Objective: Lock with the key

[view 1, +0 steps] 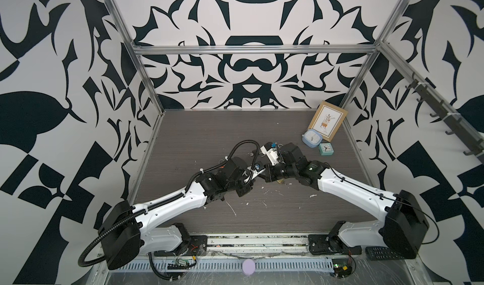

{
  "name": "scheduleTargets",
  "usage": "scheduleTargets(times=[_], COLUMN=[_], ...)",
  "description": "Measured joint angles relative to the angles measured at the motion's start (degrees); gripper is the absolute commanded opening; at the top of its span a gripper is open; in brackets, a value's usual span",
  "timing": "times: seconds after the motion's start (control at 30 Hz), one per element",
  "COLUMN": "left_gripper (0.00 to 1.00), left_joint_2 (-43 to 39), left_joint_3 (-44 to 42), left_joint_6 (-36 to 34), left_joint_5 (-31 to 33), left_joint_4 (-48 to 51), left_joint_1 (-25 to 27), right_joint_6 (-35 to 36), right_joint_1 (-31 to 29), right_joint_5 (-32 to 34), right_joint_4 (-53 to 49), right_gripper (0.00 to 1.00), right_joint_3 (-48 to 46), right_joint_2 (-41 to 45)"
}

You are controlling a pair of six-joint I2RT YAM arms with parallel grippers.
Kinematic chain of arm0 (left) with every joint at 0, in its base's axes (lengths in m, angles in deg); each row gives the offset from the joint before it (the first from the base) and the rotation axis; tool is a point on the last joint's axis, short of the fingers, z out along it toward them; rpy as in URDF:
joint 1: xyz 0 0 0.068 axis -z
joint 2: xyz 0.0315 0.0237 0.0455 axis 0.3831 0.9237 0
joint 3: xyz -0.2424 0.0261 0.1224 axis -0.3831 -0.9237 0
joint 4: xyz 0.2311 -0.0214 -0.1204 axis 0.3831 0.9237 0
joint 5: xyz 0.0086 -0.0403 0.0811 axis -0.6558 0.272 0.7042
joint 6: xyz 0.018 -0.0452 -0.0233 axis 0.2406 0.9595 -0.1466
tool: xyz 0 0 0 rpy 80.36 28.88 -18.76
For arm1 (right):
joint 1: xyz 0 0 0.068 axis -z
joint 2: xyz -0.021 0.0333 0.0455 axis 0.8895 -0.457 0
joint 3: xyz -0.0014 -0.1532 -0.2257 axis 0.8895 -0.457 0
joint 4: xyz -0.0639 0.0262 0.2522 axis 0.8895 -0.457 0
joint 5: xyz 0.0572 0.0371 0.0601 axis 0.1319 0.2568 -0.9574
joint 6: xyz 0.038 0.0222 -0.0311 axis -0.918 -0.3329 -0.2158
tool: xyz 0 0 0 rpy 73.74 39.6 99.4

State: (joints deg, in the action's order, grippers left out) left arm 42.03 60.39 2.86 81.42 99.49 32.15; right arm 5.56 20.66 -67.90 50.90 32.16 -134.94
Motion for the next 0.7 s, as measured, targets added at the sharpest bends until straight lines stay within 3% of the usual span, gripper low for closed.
scheduleTargets(times=[0.27, 0.47, 0.7], left_gripper=[0.0, 0.0, 0.0], left_joint_2=[-5.9, -9.16, -9.92], left_joint_3=[-7.69, -10.27, -10.6], left_joint_6=[4.2, 9.77, 17.92], left_joint_5=[-1.11, 0.39, 6.71], left_joint_4=[-9.4, -14.01, -14.45], left_joint_1=[0.98, 1.18, 1.22], right_joint_6=[2.32, 5.09, 7.74], right_joint_1=[-0.48, 1.64, 4.26], right_joint_5=[-0.33, -0.37, 2.19], right_joint_4=[-6.25, -11.54, -14.32], right_gripper=[0.21, 0.44, 0.52], right_joint_3=[2.71, 5.79, 6.78], right_joint_2=[0.26, 2.14, 10.36])
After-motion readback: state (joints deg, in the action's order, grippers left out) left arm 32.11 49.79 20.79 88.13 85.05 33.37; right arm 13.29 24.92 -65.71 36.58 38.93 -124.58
